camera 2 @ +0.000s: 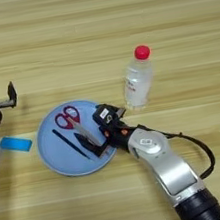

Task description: Move the objects on the table

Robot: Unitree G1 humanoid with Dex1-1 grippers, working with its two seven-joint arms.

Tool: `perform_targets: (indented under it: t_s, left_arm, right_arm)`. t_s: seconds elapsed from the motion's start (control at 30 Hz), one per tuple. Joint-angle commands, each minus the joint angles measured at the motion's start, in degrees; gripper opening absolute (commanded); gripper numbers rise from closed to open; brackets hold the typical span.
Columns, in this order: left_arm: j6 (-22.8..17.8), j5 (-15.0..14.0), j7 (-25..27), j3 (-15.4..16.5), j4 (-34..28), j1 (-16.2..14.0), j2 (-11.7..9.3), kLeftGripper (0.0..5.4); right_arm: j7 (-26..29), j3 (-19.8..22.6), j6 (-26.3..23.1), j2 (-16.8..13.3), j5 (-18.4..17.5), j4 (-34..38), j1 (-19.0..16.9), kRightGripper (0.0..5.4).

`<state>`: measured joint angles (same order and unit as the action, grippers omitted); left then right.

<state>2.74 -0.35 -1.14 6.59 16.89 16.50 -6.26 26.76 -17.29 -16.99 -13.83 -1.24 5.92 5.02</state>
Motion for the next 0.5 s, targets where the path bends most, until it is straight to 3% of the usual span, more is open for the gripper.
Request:
perform_targets:
  t_s: [0.03,0.5]
  left_arm:
    - [-1.06,0.18,-0.39,-0.19,-0.58,0.42,0.07,5.4]
    - [1.26,2.04,-2.2,-1.15,0.7,0.75,0.17,5.4]
  right_arm:
    - [0.45,-0.88,-0.43,-0.92,1.2,0.26,-0.5,5.36]
    - [-0.17,-0.8,-0.69,-0.47,2.18,-2.13,0.26,5.36]
